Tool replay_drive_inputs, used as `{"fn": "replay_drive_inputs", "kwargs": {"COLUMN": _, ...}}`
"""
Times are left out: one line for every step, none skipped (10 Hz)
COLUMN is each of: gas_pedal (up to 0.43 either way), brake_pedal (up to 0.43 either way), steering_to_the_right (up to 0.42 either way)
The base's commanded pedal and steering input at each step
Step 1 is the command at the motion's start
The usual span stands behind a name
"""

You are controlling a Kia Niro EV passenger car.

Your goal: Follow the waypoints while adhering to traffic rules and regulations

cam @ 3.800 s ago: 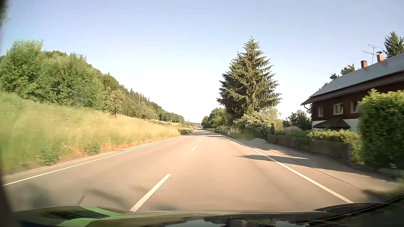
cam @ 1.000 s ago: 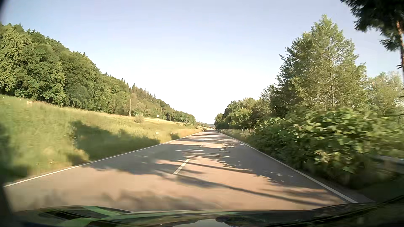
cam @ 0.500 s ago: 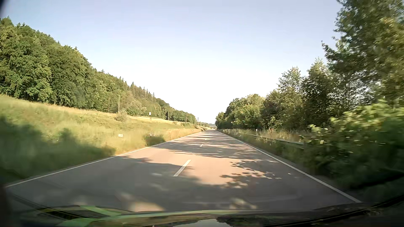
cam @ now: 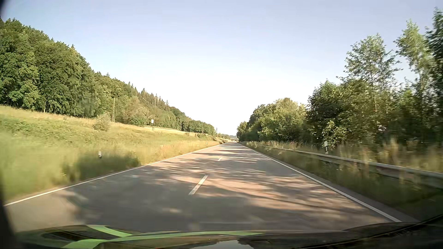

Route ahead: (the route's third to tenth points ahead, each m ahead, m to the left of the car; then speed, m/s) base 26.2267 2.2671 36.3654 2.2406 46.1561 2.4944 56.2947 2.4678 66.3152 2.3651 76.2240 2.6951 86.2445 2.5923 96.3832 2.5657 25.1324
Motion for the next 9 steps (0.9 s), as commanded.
{"fn": "replay_drive_inputs", "kwargs": {"gas_pedal": 0.228, "brake_pedal": 0.0, "steering_to_the_right": -0.001}}
{"fn": "replay_drive_inputs", "kwargs": {"gas_pedal": 0.228, "brake_pedal": 0.0, "steering_to_the_right": -0.001}}
{"fn": "replay_drive_inputs", "kwargs": {"gas_pedal": 0.228, "brake_pedal": 0.0, "steering_to_the_right": -0.001}}
{"fn": "replay_drive_inputs", "kwargs": {"gas_pedal": 0.228, "brake_pedal": 0.0, "steering_to_the_right": -0.001}}
{"fn": "replay_drive_inputs", "kwargs": {"gas_pedal": 0.228, "brake_pedal": 0.0, "steering_to_the_right": -0.001}}
{"fn": "replay_drive_inputs", "kwargs": {"gas_pedal": 0.24, "brake_pedal": 0.0, "steering_to_the_right": -0.001}}
{"fn": "replay_drive_inputs", "kwargs": {"gas_pedal": 0.248, "brake_pedal": 0.0, "steering_to_the_right": -0.001}}
{"fn": "replay_drive_inputs", "kwargs": {"gas_pedal": 0.248, "brake_pedal": 0.0, "steering_to_the_right": -0.001}}
{"fn": "replay_drive_inputs", "kwargs": {"gas_pedal": 0.248, "brake_pedal": 0.0, "steering_to_the_right": -0.001}}
